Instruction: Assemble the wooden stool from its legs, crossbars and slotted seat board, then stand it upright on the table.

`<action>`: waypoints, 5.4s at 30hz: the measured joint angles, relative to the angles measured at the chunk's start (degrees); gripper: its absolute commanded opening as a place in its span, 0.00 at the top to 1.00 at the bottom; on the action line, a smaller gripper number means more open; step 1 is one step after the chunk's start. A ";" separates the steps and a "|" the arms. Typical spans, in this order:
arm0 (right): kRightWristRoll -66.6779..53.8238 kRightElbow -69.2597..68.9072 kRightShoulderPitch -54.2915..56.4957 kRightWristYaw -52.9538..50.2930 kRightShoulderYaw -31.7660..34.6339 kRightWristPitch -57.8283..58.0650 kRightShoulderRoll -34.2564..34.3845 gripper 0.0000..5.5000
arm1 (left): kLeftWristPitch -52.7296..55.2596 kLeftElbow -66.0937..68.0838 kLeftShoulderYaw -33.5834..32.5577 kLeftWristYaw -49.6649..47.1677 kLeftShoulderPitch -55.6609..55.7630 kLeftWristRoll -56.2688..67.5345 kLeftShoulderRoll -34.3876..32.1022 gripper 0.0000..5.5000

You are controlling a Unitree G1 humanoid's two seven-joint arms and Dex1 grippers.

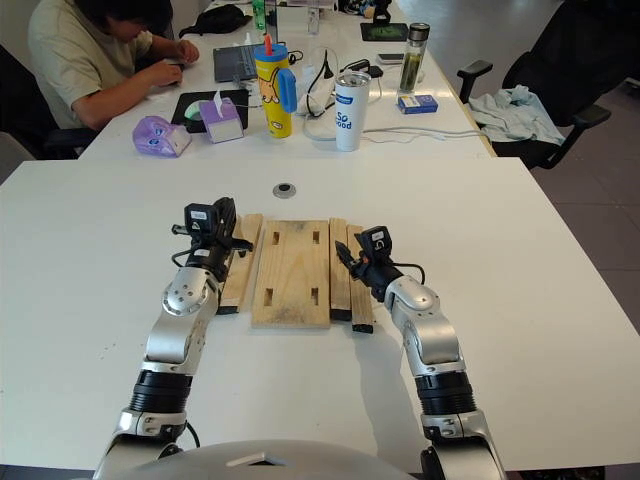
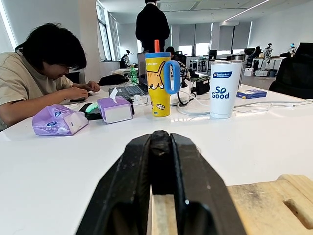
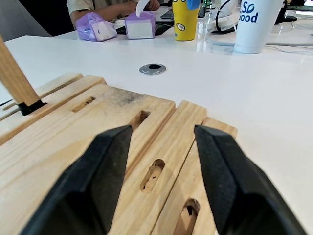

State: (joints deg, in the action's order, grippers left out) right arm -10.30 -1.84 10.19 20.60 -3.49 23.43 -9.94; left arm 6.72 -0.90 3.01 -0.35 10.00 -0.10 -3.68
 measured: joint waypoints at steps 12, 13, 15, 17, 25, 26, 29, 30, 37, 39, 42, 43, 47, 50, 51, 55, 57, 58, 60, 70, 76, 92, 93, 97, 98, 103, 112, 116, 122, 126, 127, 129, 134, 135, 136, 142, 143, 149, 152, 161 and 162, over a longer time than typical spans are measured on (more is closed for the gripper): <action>-0.30 0.02 -0.05 0.94 -0.33 0.11 0.45 0.57 | 4.12 -7.13 -3.20 -0.61 -1.07 0.57 0.23 0.71; -0.30 0.02 -0.05 0.94 -0.33 0.10 0.48 0.57 | 4.20 -7.96 -3.16 -0.51 -0.59 0.60 0.31 0.71; -0.29 0.15 -0.05 0.93 -0.29 0.08 0.51 0.57 | 5.21 -9.48 -3.67 -0.56 0.20 0.78 0.37 0.71; -0.27 0.21 -0.05 0.89 -0.29 0.05 0.67 0.57 | 6.55 -11.01 -4.73 -0.82 1.24 1.19 0.31 0.71; 0.00 1.79 0.00 0.39 -0.30 -0.91 1.48 0.57 | 12.62 -8.66 -8.41 1.25 17.09 4.93 -1.82 0.90; 0.11 1.98 0.02 0.35 -0.30 -1.05 1.61 0.57 | 13.08 -7.57 -8.73 1.74 18.00 5.64 -2.01 0.92; 0.37 2.49 0.27 0.19 -0.28 -1.61 1.79 0.57 | 14.02 -3.89 -8.82 2.97 19.52 6.32 -2.53 0.98; 0.40 2.57 0.52 0.15 -0.28 -1.74 1.90 0.57 | 14.14 -2.22 -8.80 3.48 20.04 6.69 -2.68 0.98; 0.76 3.94 1.23 0.10 -0.51 -2.44 2.46 0.57 | 13.40 3.04 -9.00 5.33 22.39 7.94 -2.71 0.98; 0.79 4.08 1.25 0.09 -0.56 -2.68 2.50 0.57 | 13.00 3.05 -9.37 5.32 23.95 8.32 -2.68 0.98; 0.84 4.27 1.44 0.10 -0.80 -2.83 2.52 0.57 | 11.64 2.92 -9.79 4.98 28.59 8.43 -2.80 0.98; 0.87 4.28 1.52 0.10 -0.86 -2.87 2.52 0.57 | 11.41 2.89 -9.78 5.00 29.02 8.44 -2.79 0.98; 0.91 4.29 1.70 -0.02 -1.10 -3.45 2.52 0.57 | 11.16 10.33 -8.22 5.51 28.46 7.75 -2.27 0.98; 0.92 4.74 1.76 -0.02 -1.54 -3.66 2.66 0.57 | 8.87 17.01 -6.19 5.42 23.31 6.10 -1.53 0.98; 0.91 4.74 1.75 -0.01 -1.56 -3.71 2.75 0.57 | 7.83 17.56 -5.93 5.48 23.26 5.79 -1.55 0.98; 0.91 4.88 1.84 0.00 -1.49 -3.87 2.73 0.57 | 6.01 18.86 -4.16 4.71 23.88 4.05 -1.29 0.98; 0.91 5.20 2.13 0.00 -1.49 -3.95 2.72 0.57 | 6.01 19.65 -4.11 4.24 24.78 3.78 -1.17 0.98; 0.91 5.40 2.31 0.01 -1.47 -3.97 2.71 0.57 | 6.01 19.73 -4.17 4.06 24.91 3.58 -1.18 0.98; 0.91 6.05 2.93 0.01 -1.45 -4.32 2.64 0.57 | 5.96 19.47 -5.10 3.48 24.87 3.74 -1.25 0.98; 0.89 6.24 2.73 -0.47 -1.41 -4.95 2.79 0.57 | 4.11 10.80 -9.80 3.54 29.36 7.39 -2.43 0.98; 0.89 6.19 2.40 -0.70 -1.40 -4.95 2.84 0.57 | 6.75 5.56 -9.72 3.34 32.00 7.94 -2.65 0.98; 0.87 5.83 2.22 -0.92 -1.25 -5.04 2.92 0.57 | 6.31 13.40 -5.83 1.66 22.92 3.27 -1.99 0.98; 0.87 5.80 2.23 -0.92 -1.24 -5.07 2.92 0.57 | 6.65 9.93 -6.08 0.93 22.93 2.91 -2.15 0.98; 0.84 5.44 2.13 -1.08 -1.15 -5.06 2.88 0.57 | 9.48 -4.31 -7.38 -0.90 21.18 1.13 -3.79 0.90; 0.84 5.15 2.06 -1.11 -0.99 -5.04 2.83 0.57 | 10.12 -7.28 -7.75 -0.93 19.45 1.18 -3.86 0.87; 0.80 3.71 1.60 -1.08 -0.41 -4.78 2.19 0.57 | 14.74 -20.16 -3.81 0.89 1.41 1.11 -3.29 0.73; 0.74 3.52 1.67 -0.01 -0.32 -3.76 1.69 0.57 | 13.09 -18.42 0.68 0.43 -6.13 -0.17 -0.54 0.50; 0.74 3.80 2.16 0.98 -0.43 -3.30 1.55 0.57 | 12.97 -13.88 -0.42 -1.31 -5.36 -1.14 0.07 0.39; 0.75 4.44 3.03 1.78 -0.43 -3.30 1.28 0.57 | 12.61 -10.11 -0.26 -1.57 -4.13 -1.11 1.28 0.39; 0.77 4.71 3.21 1.89 -0.48 -3.30 1.28 0.57 | 12.36 -6.59 -1.01 -1.03 -1.86 -0.61 1.31 0.50; 0.77 4.76 3.34 1.90 -0.48 -3.30 1.28 0.57 | 12.41 -5.93 -1.23 -0.83 -1.40 -0.55 1.21 0.54; 0.77 4.80 3.61 1.89 -0.48 -3.30 1.29 0.57 | 12.65 -5.09 -1.86 -0.48 -0.44 -0.44 1.08 0.59; 0.81 4.84 3.70 1.75 -0.45 -3.30 1.30 0.57 | 14.62 -4.75 -2.59 0.00 0.56 0.08 1.09 0.72; 0.81 4.84 3.70 1.67 -0.43 -3.30 1.31 0.57 | 15.26 -4.76 -2.69 0.06 0.87 0.13 1.10 0.76; 0.82 4.84 3.70 1.57 -0.43 -3.30 1.34 0.57 | 15.87 -4.78 -2.79 0.17 1.24 0.16 1.11 0.79; 3.07 5.08 3.86 -1.25 -0.64 -3.58 1.59 0.57 | 19.54 -5.10 -3.32 0.72 3.24 1.15 1.10 0.92; 3.40 5.50 4.01 -2.20 -0.58 -4.26 1.63 0.54 | 19.84 -5.10 -3.58 0.83 3.65 1.19 1.01 0.92; -4.46 7.04 6.05 4.05 4.13 -5.15 1.31 0.37 | 23.55 -8.42 -6.97 3.41 8.56 5.68 -0.36 0.92; -14.19 7.28 7.98 9.68 9.95 -1.32 0.25 0.28 | 25.88 -11.54 -9.34 7.44 14.47 11.59 -1.46 0.92; -43.24 12.70 15.13 24.88 22.27 26.76 -8.25 0.07 | 43.74 -7.08 -23.84 26.18 25.48 44.97 -9.78 0.92; -44.47 13.30 15.50 25.26 22.85 28.04 -8.50 0.07 | 45.21 -6.17 -24.66 27.16 26.00 47.09 -10.71 0.92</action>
State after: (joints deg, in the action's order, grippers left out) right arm -54.77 11.47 25.69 45.86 19.35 51.47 -18.44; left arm 51.92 -7.07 -21.64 26.81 36.00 46.99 -14.39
